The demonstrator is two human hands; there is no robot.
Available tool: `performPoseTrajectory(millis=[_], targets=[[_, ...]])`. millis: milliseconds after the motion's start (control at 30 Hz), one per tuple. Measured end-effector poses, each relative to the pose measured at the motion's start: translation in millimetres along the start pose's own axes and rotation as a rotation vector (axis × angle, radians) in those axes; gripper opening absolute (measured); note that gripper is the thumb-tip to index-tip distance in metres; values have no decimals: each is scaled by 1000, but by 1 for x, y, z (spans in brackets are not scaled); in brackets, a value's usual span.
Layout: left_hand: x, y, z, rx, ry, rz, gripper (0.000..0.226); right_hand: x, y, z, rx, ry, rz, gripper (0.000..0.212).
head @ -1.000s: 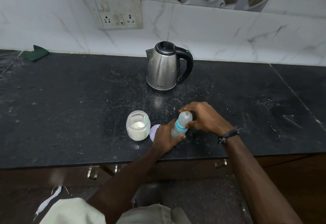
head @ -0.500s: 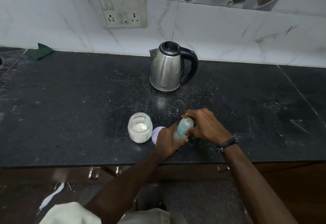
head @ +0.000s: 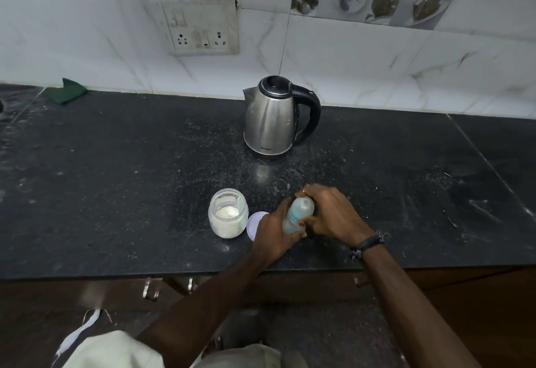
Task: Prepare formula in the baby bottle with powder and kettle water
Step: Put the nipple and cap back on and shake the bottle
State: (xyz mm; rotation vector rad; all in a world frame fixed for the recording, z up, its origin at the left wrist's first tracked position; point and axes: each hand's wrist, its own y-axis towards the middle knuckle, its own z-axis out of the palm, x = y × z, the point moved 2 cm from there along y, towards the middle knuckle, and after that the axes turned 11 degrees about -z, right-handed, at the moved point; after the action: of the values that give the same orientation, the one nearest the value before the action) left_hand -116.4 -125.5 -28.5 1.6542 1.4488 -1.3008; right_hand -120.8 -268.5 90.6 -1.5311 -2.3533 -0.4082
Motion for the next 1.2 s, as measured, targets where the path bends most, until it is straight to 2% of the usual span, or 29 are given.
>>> performPoseTrajectory(millis=[67, 100, 233, 300, 367, 433, 500, 633, 733, 800, 933, 967, 1033, 1133, 1200], targets=[[-11, 0, -6, 68, 54, 0, 135, -1, -2, 1, -22, 42, -13, 51], [-19, -2, -9, 104, 59, 11, 147, -2, -4, 1, -39, 72, -14, 52], [-50, -18, -27, 42, 114, 182, 158, -7, -10, 7, -94, 200, 21, 60], [-61, -24, -38, 14, 161, 325, 156, -10, -11, 10, -109, 263, 59, 66], [-73, -27, -50, -54, 145, 467, 142, -12, -12, 15, -92, 293, 114, 78], [-86, -28, -64, -202, 131, 572, 124, -15, -12, 24, -57, 302, 152, 87], [-93, -24, -82, -397, 124, 594, 107, -16, -13, 34, -43, 335, 197, 89], [-83, -17, -130, -677, -33, 380, 76, -15, -17, 51, -103, 426, 276, 82], [-47, -12, -164, -806, -58, 215, 60, -14, -20, 62, -147, 469, 300, 70], [-9, -10, -181, -848, -6, 109, 52, -14, -21, 64, -172, 456, 298, 70], [58, -14, -191, -710, 257, -168, 27, -10, -20, 53, -175, 227, 276, 71], [69, -18, -188, -663, 341, -219, 23, -11, -19, 50, -186, 250, 293, 70], [86, -23, -181, -583, 475, -272, 24, -7, -17, 42, -212, 361, 314, 64], [103, -25, -171, -486, 630, -280, 38, -2, -11, 31, -272, 436, 347, 59], [105, -25, -170, -455, 680, -275, 44, 5, -8, 18, -253, 359, 377, 58]])
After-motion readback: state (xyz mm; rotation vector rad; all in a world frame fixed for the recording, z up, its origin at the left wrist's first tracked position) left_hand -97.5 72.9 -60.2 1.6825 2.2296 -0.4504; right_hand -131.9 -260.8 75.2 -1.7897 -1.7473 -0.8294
